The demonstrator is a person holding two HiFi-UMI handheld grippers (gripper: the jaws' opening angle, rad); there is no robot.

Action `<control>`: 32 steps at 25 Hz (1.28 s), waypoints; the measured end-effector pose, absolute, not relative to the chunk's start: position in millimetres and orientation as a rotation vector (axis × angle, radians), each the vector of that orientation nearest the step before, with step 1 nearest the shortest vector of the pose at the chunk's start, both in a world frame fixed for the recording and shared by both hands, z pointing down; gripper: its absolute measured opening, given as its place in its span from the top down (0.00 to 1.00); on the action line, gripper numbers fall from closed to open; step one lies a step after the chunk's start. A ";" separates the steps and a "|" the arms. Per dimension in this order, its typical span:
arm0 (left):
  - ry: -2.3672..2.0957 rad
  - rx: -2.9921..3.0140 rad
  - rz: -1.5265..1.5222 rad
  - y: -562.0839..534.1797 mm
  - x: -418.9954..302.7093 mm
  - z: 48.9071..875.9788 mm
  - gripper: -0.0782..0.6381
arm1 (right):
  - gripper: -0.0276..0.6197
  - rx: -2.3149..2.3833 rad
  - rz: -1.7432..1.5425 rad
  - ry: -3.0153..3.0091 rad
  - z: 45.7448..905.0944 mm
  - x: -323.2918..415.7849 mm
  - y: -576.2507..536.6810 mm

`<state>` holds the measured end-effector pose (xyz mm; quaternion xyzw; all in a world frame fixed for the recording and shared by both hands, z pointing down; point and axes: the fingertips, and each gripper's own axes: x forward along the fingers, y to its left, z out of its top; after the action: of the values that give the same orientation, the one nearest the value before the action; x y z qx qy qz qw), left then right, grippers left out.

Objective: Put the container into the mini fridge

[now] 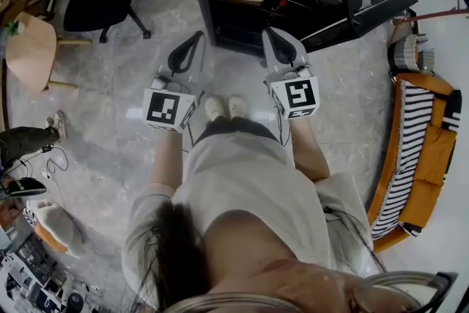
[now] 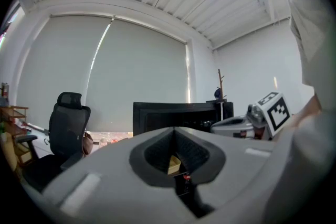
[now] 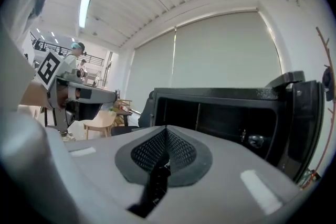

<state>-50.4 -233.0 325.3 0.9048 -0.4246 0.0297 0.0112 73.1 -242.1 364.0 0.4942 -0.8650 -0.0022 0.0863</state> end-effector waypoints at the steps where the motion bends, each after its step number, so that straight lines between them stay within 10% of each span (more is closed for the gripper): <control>1: -1.323 2.827 0.089 -232.1 -49.4 322.8 0.89 | 0.96 1.481 -0.008 -2.584 359.3 74.5 -239.3; 32: -1.329 2.862 -0.061 -222.3 -51.6 280.0 0.89 | 0.96 1.561 -0.136 -2.691 288.0 72.8 -209.3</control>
<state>-51.6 -222.3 280.0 0.9067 -0.4212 -0.0192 -0.0073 72.8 -209.3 288.0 0.5013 -0.8641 -0.0437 0.0140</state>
